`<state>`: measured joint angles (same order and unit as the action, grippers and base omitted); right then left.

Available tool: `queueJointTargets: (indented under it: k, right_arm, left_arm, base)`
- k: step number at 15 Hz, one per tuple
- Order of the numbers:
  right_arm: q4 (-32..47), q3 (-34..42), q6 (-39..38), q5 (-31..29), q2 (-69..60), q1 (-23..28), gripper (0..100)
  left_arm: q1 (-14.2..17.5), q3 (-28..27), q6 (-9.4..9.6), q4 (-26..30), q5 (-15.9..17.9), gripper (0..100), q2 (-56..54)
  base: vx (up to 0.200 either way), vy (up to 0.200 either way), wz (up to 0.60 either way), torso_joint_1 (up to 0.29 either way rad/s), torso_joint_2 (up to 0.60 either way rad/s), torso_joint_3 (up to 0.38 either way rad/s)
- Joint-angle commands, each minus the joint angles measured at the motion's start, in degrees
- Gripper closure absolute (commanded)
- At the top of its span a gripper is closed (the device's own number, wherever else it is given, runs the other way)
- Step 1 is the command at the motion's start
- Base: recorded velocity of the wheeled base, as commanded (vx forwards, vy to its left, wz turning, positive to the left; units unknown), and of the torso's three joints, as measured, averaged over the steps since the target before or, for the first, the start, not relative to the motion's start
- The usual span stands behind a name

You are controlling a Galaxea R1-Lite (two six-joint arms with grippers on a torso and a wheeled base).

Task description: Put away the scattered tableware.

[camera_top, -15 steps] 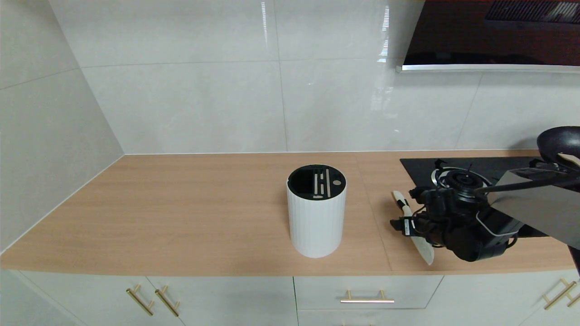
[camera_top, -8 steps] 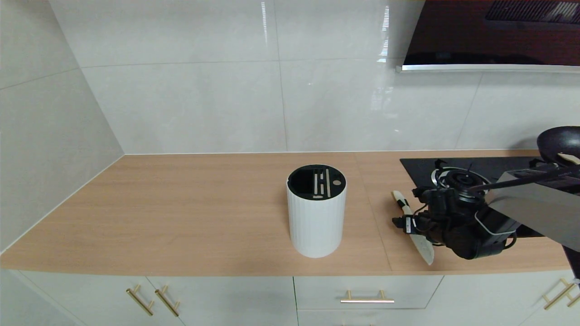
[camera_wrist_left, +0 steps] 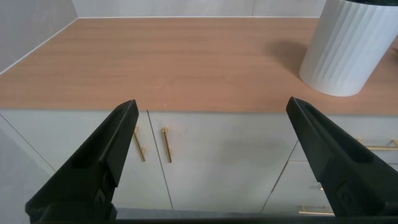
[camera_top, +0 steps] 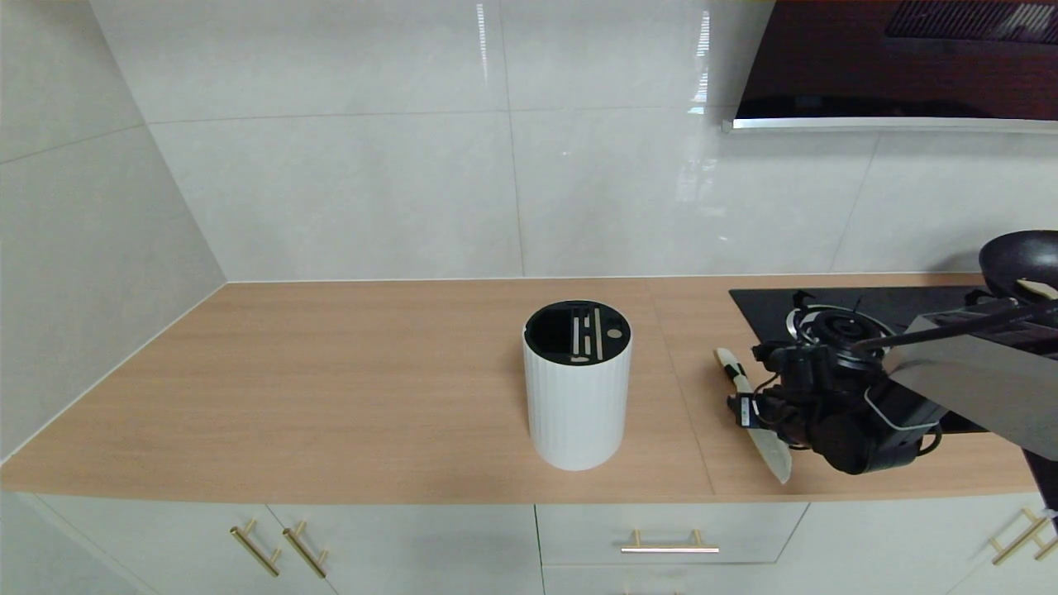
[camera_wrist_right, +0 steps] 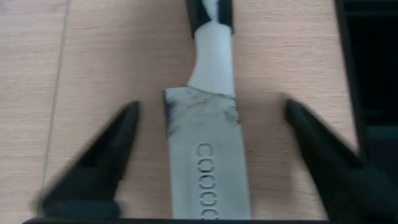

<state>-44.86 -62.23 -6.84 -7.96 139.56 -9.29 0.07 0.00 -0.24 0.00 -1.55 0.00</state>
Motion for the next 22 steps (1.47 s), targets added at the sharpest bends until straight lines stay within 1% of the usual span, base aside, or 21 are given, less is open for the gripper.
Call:
queueJointTargets:
  k: [1, 10, 12, 15, 16, 17, 18, 19, 20, 21, 22]
  right_arm:
    - [0.13, 0.18, 0.07, -0.04, 0.45, -0.12, 100]
    - [0.13, 1.24, 0.86, -1.8, -0.87, -0.29, 100]
    - [0.13, 1.24, 0.95, -3.47, -1.13, -0.55, 100]
    - [0.04, 0.89, 0.95, -6.98, -2.98, -0.55, 100]
    - [0.04, 1.06, 0.69, -7.07, -4.47, -0.55, 100]
    - [0.04, 1.32, 0.34, -7.07, -6.14, -0.55, 100]
    - [0.04, 1.59, -0.63, -7.16, -7.55, -0.55, 100]
    - [0.04, 1.76, -1.86, -7.16, -9.74, -0.55, 100]
    - [0.04, 2.91, -2.39, -7.07, -12.73, -0.55, 100]
    - [0.04, 3.96, -2.48, -6.89, -15.98, -0.64, 100]
    - [0.13, 5.19, -2.48, -6.72, -19.76, -1.17, 100]
  left_arm:
    - [0.01, 0.0, -0.02, 0.0, -0.03, 0, 0.0]
    - [0.01, 0.0, 0.16, 0.0, -0.03, 0, 0.0]
    - [0.01, 0.0, -0.11, 0.0, -0.03, 0, 0.0]
    - [0.01, 0.0, 0.16, 0.0, -0.03, 0, 0.0]
    - [0.01, 0.0, 0.42, 0.0, -0.03, 0, 0.0]
    - [0.01, -0.18, 0.24, -0.53, -0.03, 0, 0.0]
    - [0.01, -1.76, 0.07, -1.58, 0.67, 0, 0.0]
    - [0.01, -5.63, 0.16, -0.88, 3.48, 0, 0.44]
    - [-0.51, -10.72, 0.16, 1.23, 8.76, 0, 3.52]
    - [-0.51, -15.56, 0.16, 3.43, 13.24, 0, 8.88]
    - [-0.6, -21.09, 0.16, 4.57, 17.63, 0, 16.88]
  base:
    - [0.0, 0.0, 0.0, 0.0, 0.0, 0.0]
    - [0.0, 0.0, 0.0, 0.0, 0.0, 0.0]
    - [0.0, 0.0, 0.0, 0.0, 0.0, 0.0]
    - [0.0, 0.0, 0.0, 0.0, 0.0, 0.0]
    - [0.0, 0.0, 0.0, 0.0, 0.0, 0.0]
    - [0.0, 0.0, 0.0, 0.0, 0.0, 0.0]
    - [0.0, 0.0, 0.0, 0.0, 0.0, 0.0]
    - [0.0, 0.0, 0.0, 0.0, 0.0, 0.0]
    - [0.0, 0.0, 0.0, 0.0, 0.0, 0.0]
    - [0.0, 0.0, 0.0, 0.0, 0.0, 0.0]
    - [0.0, 0.0, 0.0, 0.0, 0.0, 0.0]
